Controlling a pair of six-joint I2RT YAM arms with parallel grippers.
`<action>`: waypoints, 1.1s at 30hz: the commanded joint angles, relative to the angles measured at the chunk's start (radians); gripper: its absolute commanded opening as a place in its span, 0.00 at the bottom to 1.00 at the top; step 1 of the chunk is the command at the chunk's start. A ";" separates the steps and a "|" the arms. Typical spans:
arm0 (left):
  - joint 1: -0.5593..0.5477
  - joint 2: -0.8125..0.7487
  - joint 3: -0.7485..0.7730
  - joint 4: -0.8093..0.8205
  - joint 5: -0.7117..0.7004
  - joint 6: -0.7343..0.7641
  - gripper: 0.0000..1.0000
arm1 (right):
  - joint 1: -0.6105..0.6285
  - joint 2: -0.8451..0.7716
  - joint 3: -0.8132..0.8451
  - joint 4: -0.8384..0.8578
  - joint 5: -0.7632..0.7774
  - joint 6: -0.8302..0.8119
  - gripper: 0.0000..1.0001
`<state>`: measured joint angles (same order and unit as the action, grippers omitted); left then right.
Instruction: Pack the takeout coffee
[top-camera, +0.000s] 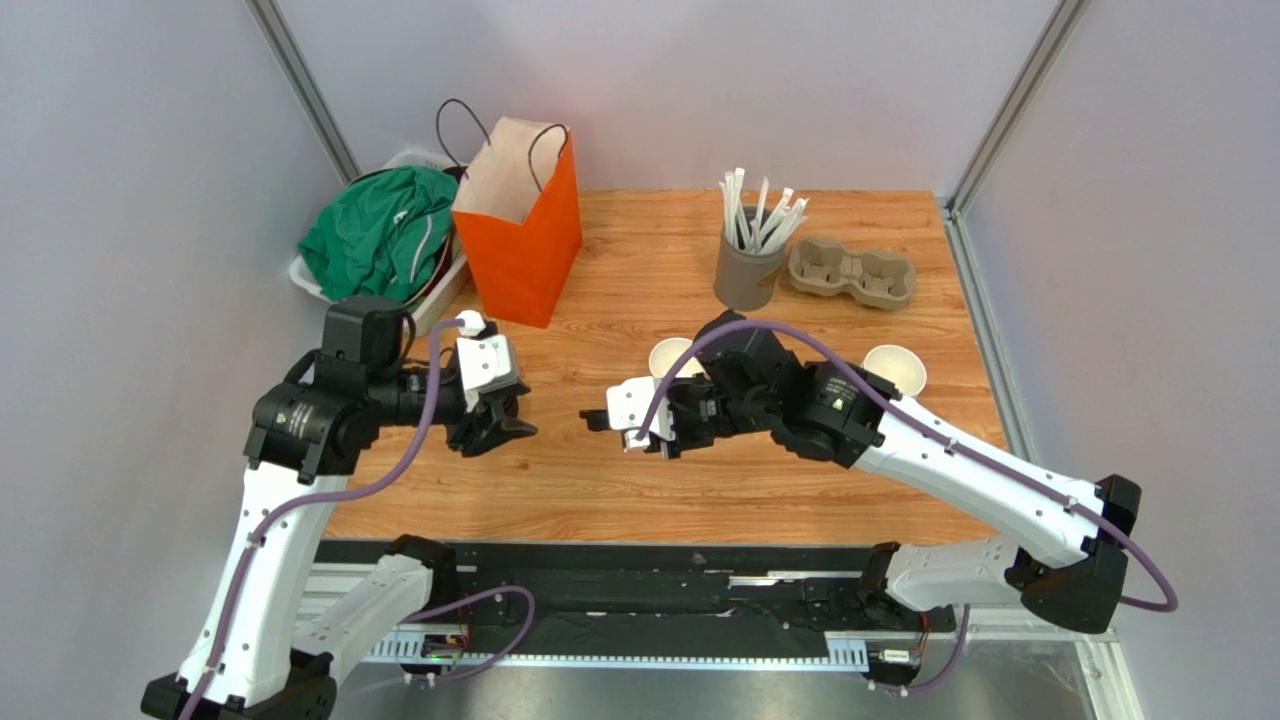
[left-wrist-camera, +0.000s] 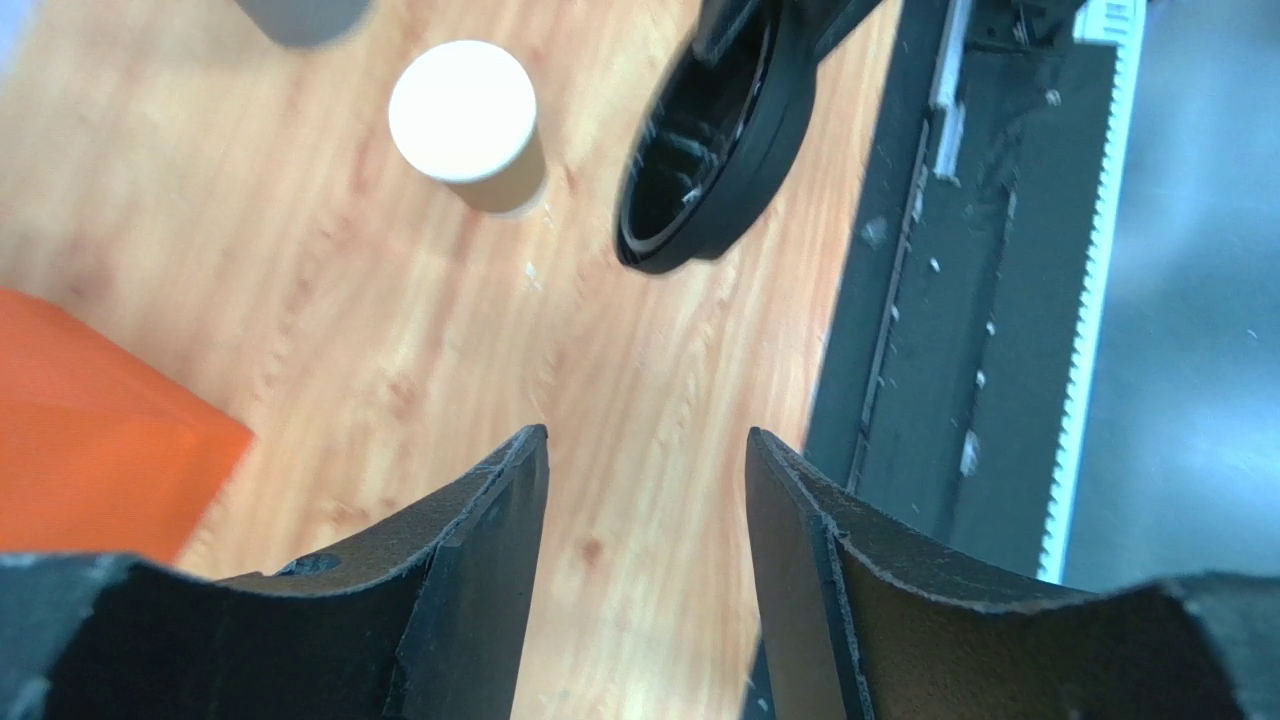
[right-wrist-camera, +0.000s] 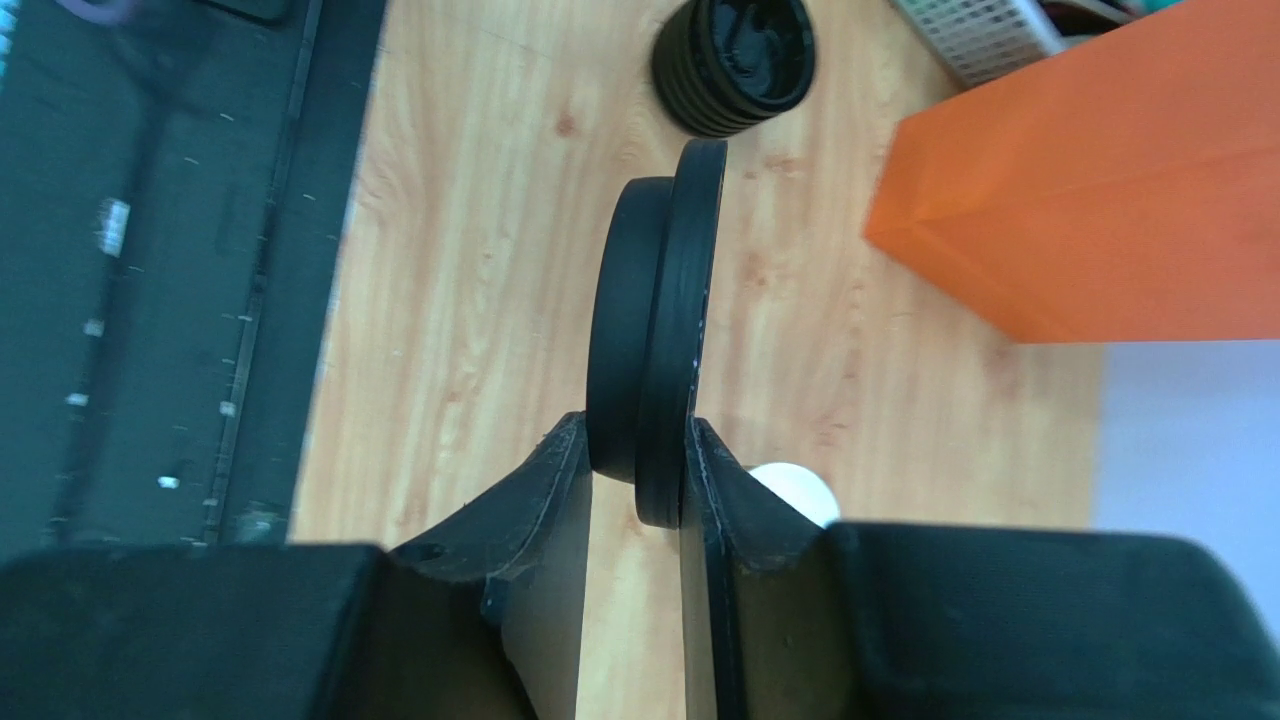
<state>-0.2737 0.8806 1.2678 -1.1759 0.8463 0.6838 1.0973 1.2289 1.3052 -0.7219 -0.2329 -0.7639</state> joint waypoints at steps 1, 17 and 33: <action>-0.004 -0.051 -0.004 0.174 0.098 -0.063 0.60 | -0.092 0.029 -0.020 -0.022 -0.265 0.138 0.18; -0.146 0.123 -0.034 0.256 0.060 -0.079 0.65 | -0.221 0.146 -0.001 -0.076 -0.565 0.189 0.19; -0.309 0.248 -0.056 0.246 0.042 -0.072 0.64 | -0.263 0.161 -0.023 0.029 -0.479 0.252 0.18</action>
<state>-0.5613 1.0996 1.2137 -0.9817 0.9138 0.6292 0.8337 1.3869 1.2797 -0.7544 -0.7193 -0.5449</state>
